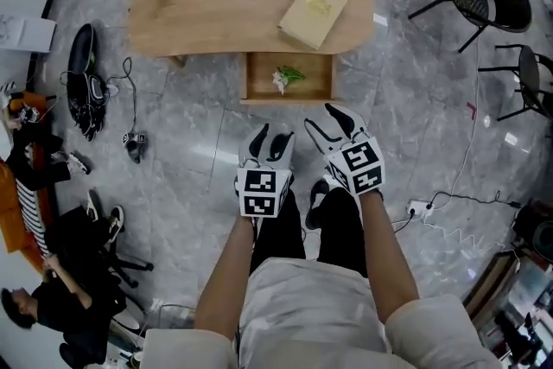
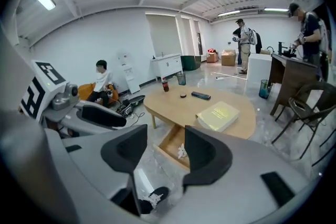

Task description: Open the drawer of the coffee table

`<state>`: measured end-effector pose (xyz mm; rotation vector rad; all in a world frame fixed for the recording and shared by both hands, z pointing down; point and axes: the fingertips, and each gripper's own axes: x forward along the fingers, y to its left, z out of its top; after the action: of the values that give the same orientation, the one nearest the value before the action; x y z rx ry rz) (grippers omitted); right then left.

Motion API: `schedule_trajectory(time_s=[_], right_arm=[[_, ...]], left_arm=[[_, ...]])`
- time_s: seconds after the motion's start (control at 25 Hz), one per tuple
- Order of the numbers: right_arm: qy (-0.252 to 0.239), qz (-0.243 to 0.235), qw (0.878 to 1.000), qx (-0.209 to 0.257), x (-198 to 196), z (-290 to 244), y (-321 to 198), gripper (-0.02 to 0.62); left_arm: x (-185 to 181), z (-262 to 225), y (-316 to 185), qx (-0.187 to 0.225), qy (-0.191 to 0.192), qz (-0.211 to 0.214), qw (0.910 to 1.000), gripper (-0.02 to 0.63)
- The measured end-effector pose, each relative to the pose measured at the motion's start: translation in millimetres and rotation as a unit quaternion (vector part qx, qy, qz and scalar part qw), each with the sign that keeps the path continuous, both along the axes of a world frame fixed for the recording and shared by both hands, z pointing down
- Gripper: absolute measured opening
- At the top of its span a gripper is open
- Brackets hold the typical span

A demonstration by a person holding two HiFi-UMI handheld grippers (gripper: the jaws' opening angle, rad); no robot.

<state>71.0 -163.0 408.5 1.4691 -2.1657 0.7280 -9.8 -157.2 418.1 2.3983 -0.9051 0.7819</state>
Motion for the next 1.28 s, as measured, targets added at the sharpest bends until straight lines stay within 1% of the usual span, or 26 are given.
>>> schedule_trajectory(time_s=[0.12, 0.2, 0.28, 0.4, 0.48, 0.52, 0.6, 0.68, 0.76, 0.84, 0.96, 1.12, 1.28], right_arm=[[0.000, -0.002, 1.000, -0.011, -2, -21, 16, 0.230], [-0.001, 0.005, 1.000, -0.025, -1, -27, 38, 0.230], [-0.017, 0.031, 0.999, -0.037, 3, -35, 53, 0.230], [-0.040, 0.075, 0.995, -0.043, 8, -50, 72, 0.230], [-0.042, 0.093, 0.994, -0.040, 8, -57, 86, 0.230], [-0.041, 0.095, 0.994, -0.039, 7, -60, 93, 0.230], [-0.033, 0.078, 0.996, -0.036, 0, -65, 106, 0.230], [-0.020, 0.041, 0.999, -0.027, -13, -73, 121, 0.230], [-0.020, 0.017, 0.999, -0.020, -22, -79, 140, 0.230], [-0.029, 0.012, 0.999, -0.020, -24, -81, 157, 0.228], [-0.029, 0.002, 0.999, -0.023, -23, -81, 175, 0.219], [-0.031, 0.006, 0.999, -0.011, -13, -87, 184, 0.216], [-0.040, 0.013, 0.999, -0.003, -6, -92, 195, 0.209]], left_arm=[[4, -21, 20, -0.010, 0.006, -0.020, 0.9997, 0.236], [5, -37, 36, -0.002, -0.006, -0.034, 0.9994, 0.236], [0, -51, 47, 0.008, -0.026, -0.055, 0.9981, 0.236], [-20, -66, 64, 0.009, -0.062, -0.109, 0.9920, 0.235], [-28, -77, 75, 0.012, -0.057, -0.138, 0.9887, 0.235], [-28, -83, 82, 0.015, -0.051, -0.143, 0.9882, 0.235], [-25, -93, 94, 0.026, -0.047, -0.141, 0.9886, 0.235], [-20, -104, 104, 0.039, -0.046, -0.141, 0.9882, 0.235], [-13, -109, 116, 0.041, -0.036, -0.149, 0.9874, 0.235], [-2, -111, 128, 0.043, -0.025, -0.146, 0.9881, 0.235], [5, -117, 145, 0.052, -0.025, -0.127, 0.9902, 0.233], [-1, -126, 158, 0.058, -0.013, -0.147, 0.9873, 0.233], [-4, -129, 168, 0.061, -0.012, -0.156, 0.9858, 0.233]])
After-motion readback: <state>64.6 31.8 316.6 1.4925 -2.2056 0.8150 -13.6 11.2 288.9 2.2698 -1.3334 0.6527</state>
